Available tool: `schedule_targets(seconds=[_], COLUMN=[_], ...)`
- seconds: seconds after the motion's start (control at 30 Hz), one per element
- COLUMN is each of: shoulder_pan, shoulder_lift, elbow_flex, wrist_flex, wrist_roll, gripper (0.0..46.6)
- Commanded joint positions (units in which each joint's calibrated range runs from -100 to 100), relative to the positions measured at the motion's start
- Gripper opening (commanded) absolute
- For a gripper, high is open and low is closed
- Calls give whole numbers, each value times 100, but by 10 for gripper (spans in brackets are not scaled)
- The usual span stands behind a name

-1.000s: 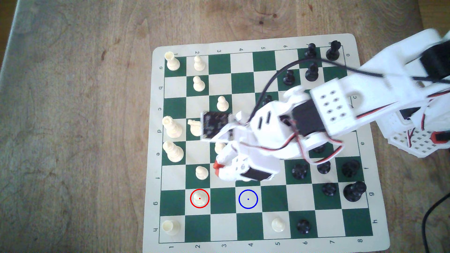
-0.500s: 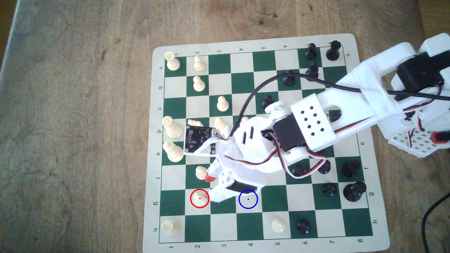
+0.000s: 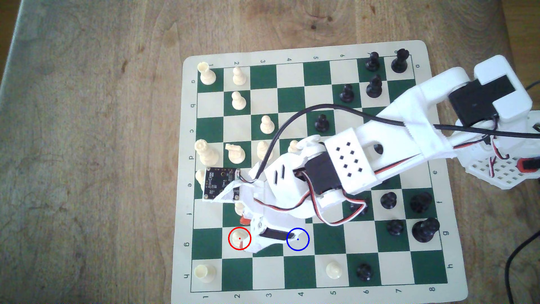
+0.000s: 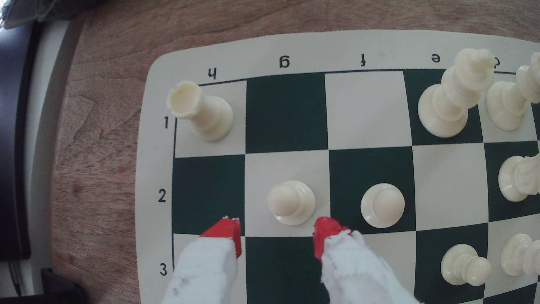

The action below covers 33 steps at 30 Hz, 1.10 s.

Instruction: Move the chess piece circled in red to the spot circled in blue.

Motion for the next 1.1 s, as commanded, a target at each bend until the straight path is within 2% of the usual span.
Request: schedule_targets(seconds=[0.0, 0.53, 1.07], shoulder_pan=[20, 27, -12], shoulder_lift=[-43, 492, 687], elbow_flex=[-792, -1299, -1444], wrist_flex=[50, 58, 58], wrist_roll=[10, 15, -20], gripper=[151, 150, 125])
